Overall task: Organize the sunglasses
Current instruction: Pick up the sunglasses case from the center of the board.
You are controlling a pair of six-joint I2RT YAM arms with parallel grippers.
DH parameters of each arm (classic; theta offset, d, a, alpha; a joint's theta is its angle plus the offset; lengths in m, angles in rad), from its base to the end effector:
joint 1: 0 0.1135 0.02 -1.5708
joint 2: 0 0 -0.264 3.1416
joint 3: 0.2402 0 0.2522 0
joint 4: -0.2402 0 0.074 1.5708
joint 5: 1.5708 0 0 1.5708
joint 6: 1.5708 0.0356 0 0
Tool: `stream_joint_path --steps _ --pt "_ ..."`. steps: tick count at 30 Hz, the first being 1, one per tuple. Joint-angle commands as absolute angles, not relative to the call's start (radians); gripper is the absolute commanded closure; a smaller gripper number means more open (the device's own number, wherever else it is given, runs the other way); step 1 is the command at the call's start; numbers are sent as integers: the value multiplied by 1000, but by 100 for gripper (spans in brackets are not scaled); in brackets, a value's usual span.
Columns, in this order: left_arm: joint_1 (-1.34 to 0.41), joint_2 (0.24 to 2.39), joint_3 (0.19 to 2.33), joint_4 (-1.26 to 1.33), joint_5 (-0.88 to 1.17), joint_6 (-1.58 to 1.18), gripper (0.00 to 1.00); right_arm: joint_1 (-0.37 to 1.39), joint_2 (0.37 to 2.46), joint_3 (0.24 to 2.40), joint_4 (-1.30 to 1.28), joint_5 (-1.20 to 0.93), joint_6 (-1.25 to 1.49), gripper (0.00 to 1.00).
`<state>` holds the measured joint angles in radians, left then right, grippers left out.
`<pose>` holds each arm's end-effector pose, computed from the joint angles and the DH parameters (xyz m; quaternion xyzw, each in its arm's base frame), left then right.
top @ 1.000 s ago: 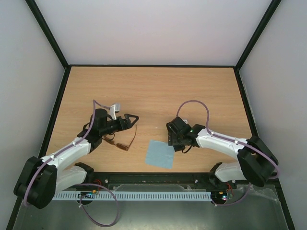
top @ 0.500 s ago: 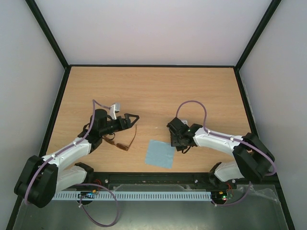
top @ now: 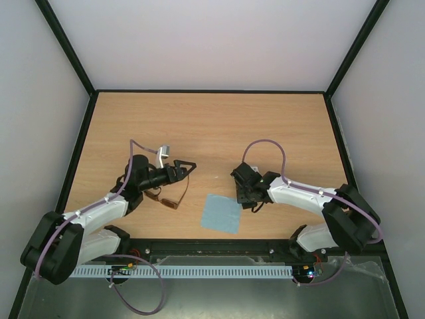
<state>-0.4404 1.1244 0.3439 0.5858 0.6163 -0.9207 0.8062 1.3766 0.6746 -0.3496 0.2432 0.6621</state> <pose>0.1933 -0.1139 0.2020 0.0120 0.7608 -0.5629 0.3229 0.1783 0.1735 0.1659 -0.0380 0.9591 0.0837 0.2677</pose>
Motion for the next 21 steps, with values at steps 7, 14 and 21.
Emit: stream_joint_path --steps 7,14,21 --pt "-493 1148 283 965 774 -1128 1 753 1166 739 -346 93 607 46" --pt "-615 1078 273 1132 724 -1210 0 671 924 694 -178 -224 644 46" --pt "-687 915 228 1120 613 -1201 0 650 850 617 98 -542 791 45"
